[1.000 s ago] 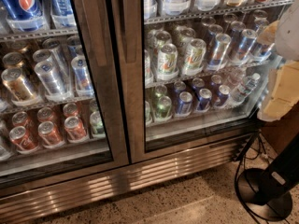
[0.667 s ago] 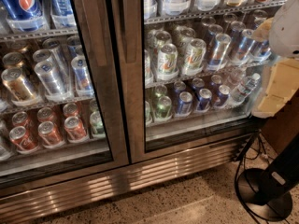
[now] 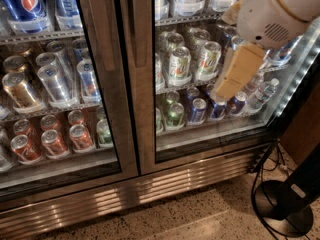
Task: Open left fridge door
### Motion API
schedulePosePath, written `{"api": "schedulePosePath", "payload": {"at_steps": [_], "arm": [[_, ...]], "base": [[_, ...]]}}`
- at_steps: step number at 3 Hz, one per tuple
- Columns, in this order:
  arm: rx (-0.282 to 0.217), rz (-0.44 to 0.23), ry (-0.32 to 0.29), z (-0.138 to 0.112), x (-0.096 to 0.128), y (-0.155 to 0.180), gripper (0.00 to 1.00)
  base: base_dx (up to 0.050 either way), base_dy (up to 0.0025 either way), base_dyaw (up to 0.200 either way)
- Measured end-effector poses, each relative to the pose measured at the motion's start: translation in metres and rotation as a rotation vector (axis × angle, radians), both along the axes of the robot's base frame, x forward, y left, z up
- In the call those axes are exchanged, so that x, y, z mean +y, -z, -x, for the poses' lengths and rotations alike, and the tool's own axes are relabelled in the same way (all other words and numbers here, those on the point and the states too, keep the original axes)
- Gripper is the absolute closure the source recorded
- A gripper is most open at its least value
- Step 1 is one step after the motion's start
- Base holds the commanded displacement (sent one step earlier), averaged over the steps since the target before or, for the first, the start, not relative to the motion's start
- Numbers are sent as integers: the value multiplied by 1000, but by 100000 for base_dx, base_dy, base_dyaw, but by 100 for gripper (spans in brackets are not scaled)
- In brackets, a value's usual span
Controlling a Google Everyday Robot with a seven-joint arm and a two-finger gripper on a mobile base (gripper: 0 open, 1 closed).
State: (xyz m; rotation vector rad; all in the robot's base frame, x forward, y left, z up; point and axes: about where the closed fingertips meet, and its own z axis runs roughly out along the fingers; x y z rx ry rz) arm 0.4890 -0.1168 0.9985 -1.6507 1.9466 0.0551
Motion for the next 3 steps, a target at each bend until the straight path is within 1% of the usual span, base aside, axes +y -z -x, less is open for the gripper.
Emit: {"api": "schedulePosePath", "payload": {"at_steps": [1, 2, 3], "arm": [[0, -193, -134, -18, 47, -13, 0], [30, -310, -242, -19, 78, -27, 0], [30, -310, -242, -19, 78, -27, 0]], "base": [[0, 0, 0], [0, 0, 0], [0, 0, 0]]}}
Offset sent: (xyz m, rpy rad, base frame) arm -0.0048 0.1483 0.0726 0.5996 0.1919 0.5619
